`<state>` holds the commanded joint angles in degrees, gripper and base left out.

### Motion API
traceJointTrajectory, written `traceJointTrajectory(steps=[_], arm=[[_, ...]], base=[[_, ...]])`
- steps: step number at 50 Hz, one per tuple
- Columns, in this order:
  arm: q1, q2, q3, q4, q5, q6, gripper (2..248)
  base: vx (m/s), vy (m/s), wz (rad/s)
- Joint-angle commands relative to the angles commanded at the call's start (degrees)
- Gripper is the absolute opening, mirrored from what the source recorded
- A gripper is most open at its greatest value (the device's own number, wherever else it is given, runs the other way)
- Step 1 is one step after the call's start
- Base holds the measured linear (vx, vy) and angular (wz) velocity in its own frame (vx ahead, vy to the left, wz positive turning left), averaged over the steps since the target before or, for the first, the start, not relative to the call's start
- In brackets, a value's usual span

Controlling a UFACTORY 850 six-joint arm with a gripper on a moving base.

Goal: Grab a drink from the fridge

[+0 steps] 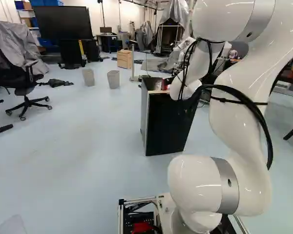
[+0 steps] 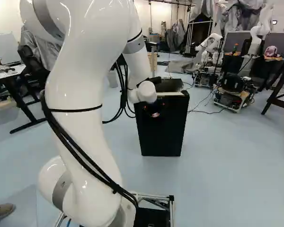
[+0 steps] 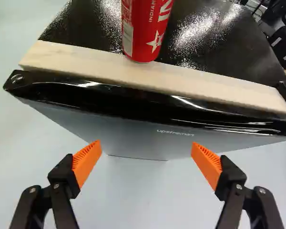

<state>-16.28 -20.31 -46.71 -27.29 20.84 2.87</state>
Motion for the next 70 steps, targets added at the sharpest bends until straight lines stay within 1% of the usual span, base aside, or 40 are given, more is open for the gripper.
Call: traceJointTrajectory(steps=[10,29,70], arm=[[0.0,0.6,0.7,0.0,0.0,0.0,247],[0.0,0.5,0.6,0.0,0.0,0.0,247],[0.7,-2.6,-3.4,0.0,0.0,0.0,247]], base=[[0.000,0.000,0.000],[0.000,0.000,0.000],[0.000,0.000,0.000]])
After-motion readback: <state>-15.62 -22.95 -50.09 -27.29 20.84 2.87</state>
